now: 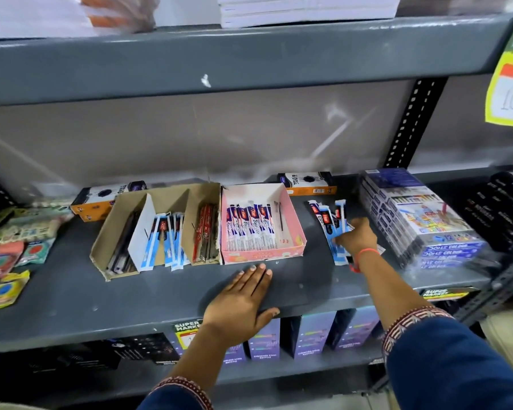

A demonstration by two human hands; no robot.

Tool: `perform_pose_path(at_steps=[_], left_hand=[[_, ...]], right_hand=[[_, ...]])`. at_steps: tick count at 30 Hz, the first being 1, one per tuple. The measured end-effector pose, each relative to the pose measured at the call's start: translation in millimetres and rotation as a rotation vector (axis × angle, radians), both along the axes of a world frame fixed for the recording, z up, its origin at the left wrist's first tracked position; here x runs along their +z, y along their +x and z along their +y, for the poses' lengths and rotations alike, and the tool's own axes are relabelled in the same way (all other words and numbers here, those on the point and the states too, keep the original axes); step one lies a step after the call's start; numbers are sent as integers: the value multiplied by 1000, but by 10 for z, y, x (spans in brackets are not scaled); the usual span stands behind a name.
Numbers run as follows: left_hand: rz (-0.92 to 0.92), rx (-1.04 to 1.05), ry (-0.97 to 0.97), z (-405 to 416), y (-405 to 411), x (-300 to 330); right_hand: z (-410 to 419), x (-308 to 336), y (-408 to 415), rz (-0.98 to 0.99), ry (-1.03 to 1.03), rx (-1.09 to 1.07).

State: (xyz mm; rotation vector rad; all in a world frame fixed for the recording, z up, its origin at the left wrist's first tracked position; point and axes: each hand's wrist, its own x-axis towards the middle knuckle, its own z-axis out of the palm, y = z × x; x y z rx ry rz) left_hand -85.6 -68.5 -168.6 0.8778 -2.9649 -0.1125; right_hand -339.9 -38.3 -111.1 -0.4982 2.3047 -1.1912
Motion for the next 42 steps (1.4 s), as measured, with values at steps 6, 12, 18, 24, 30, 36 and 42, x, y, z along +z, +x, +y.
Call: perform_pose_path(at_steps=[6,12,18,24,30,36,42], left_hand=[[-61,31,15,17,-25,84],[-2,-7,-43,0,-12,-16],[-28,5,-31,25,-16,-18],[22,-7,-86,4,-21,-62],[3,-2,-67,-11,-1,-43],[31,34,-84,19,15,-36],[34,33,-130,20,15,-46]], right_hand=[[87,21,-92,-75,-138,-116],[167,131,164,-533,-528,-177],[539,126,772,-840,-582,-120],[901,116,1119,-805,-572,-29],[1115,183,1221,-917,-693,-37],[1216,268,1244,-799,-760,12],[1265,302,1243,-765,-772,61]])
